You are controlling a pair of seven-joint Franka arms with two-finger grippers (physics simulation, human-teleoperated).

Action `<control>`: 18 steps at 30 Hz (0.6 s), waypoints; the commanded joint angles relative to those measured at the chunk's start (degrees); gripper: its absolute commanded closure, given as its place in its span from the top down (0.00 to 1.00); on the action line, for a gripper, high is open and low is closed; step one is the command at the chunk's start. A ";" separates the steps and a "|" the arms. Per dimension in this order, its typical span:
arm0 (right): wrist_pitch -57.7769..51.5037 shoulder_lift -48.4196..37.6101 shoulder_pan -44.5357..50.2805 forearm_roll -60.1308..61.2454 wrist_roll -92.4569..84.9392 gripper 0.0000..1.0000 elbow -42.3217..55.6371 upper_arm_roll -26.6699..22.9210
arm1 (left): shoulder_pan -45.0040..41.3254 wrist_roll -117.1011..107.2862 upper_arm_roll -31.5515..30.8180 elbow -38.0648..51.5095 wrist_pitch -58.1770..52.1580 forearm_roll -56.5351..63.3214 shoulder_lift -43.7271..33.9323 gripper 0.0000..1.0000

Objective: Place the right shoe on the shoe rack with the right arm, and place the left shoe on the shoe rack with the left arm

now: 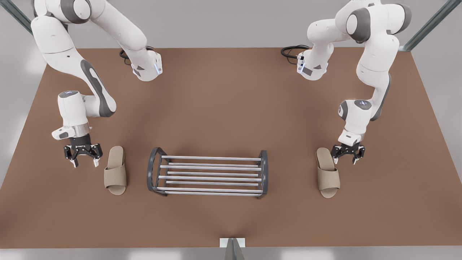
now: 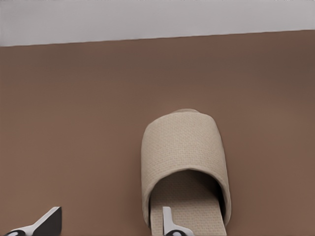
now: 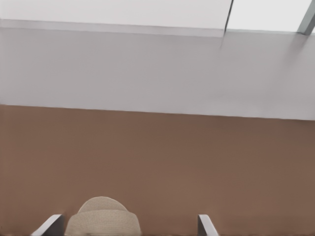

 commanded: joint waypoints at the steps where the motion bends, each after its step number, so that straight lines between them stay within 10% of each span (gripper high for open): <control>1: 1.65 0.00 -1.62 -2.21 -2.47 1.00 -1.05 1.65 | -0.01 0.63 0.11 0.88 1.55 -0.03 0.92 1.00; 18: 1.56 6.33 -2.85 -8.09 -5.99 1.00 -1.40 -0.90 | -4.14 0.55 -0.07 6.77 1.55 -3.73 7.07 1.00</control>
